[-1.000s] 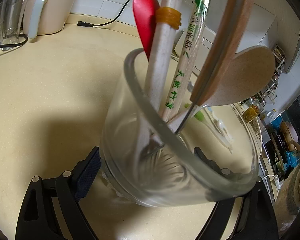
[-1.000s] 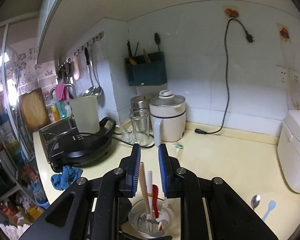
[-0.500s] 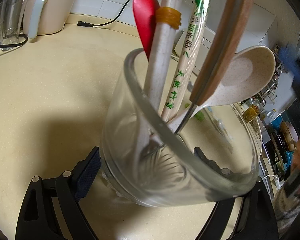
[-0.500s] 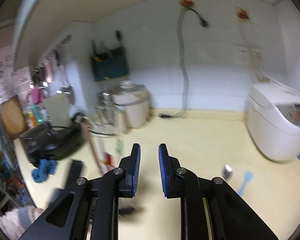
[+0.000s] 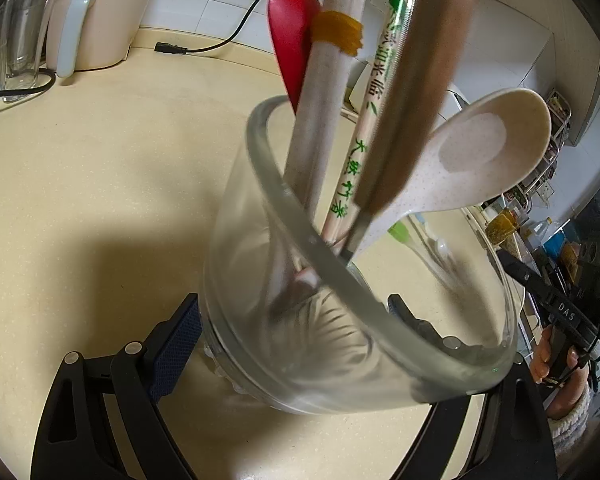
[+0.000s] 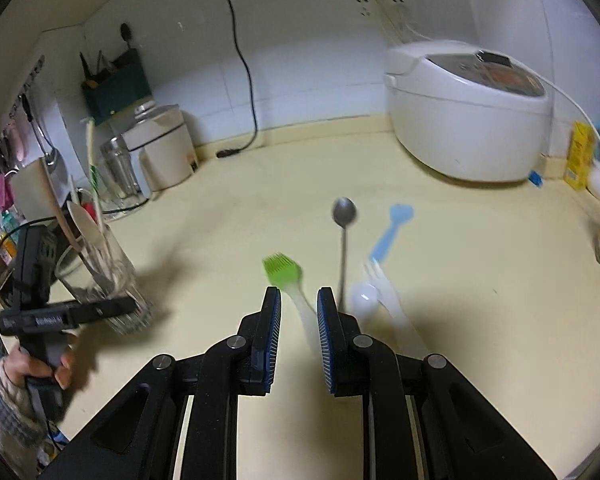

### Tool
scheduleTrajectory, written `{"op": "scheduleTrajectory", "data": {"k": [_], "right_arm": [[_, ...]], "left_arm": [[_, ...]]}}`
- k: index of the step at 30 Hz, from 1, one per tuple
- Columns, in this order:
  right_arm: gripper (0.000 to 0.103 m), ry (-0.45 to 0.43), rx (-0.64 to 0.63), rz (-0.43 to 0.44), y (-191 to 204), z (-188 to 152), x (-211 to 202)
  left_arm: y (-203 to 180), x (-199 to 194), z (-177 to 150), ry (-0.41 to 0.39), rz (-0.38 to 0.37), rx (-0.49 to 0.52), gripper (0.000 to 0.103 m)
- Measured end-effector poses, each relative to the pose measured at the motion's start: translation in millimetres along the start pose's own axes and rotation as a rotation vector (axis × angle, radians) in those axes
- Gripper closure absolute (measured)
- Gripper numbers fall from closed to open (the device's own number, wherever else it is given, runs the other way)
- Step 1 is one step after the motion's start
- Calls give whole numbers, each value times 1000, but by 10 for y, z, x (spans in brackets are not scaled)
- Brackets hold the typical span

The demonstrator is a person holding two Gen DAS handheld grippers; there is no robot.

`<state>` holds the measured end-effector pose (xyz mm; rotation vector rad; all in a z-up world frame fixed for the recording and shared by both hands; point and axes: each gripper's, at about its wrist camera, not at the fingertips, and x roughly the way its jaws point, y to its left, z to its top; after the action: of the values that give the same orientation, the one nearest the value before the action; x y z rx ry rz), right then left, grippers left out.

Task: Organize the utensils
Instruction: 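Move the right tool back over the green silicone brush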

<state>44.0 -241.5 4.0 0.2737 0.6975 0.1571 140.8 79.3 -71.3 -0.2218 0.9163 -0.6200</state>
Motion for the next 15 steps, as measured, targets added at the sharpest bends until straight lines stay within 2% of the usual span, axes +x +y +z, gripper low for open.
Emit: {"op": "scheduleTrajectory", "data": {"k": [15], "right_arm": [[84,-25,34,-17,-165,-38,-190]], "left_arm": [[7,2,-1,-2,2,-3,12]]}}
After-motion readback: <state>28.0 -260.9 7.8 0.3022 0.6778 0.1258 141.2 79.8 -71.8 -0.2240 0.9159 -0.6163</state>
